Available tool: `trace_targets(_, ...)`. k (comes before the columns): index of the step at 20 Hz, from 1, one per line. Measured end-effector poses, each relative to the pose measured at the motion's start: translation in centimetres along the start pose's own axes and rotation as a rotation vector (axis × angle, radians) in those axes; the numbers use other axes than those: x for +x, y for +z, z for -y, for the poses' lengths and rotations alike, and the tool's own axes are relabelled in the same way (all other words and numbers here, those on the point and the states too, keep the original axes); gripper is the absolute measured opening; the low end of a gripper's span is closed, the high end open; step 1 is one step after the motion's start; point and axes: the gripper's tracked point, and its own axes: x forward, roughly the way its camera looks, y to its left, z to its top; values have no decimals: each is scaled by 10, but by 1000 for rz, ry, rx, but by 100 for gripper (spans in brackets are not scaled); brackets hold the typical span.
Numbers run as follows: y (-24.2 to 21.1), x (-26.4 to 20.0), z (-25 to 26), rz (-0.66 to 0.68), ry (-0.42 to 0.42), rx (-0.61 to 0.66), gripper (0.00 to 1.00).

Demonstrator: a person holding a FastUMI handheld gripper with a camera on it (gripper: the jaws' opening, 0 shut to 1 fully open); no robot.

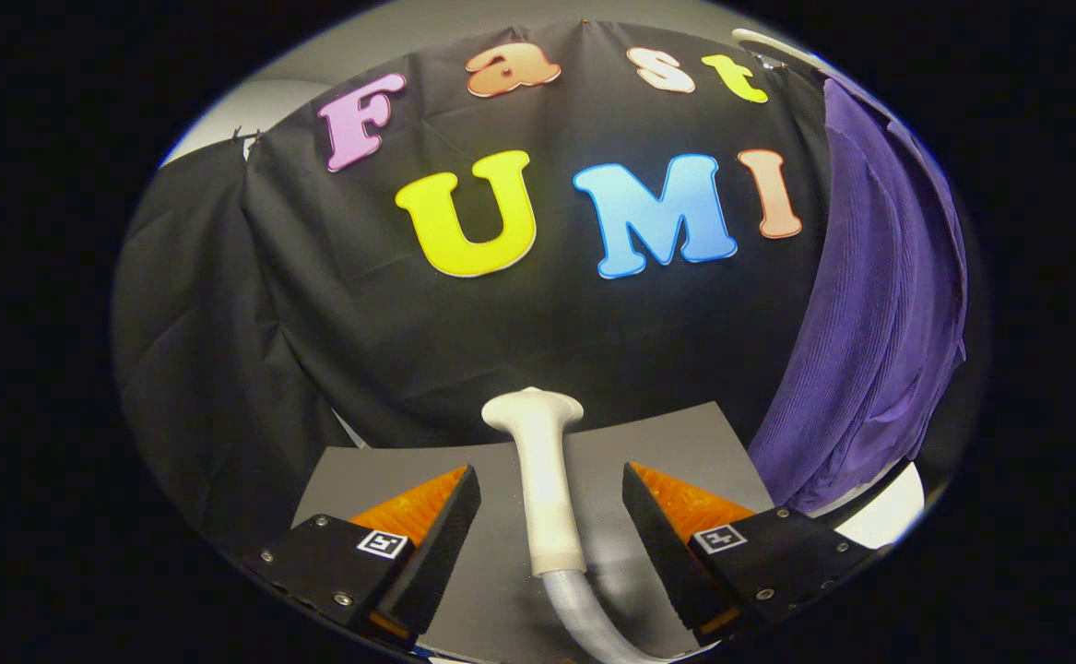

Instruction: Iron the clothes twice with a garment steamer, once on the left side and once on the right side.

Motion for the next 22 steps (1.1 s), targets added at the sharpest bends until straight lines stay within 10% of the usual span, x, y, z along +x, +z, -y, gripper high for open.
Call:
trace_targets(11,-37,62,4,-214,-102,-41,92)
trace_targets(22,-50,62,17,-208,-175,-91,45)
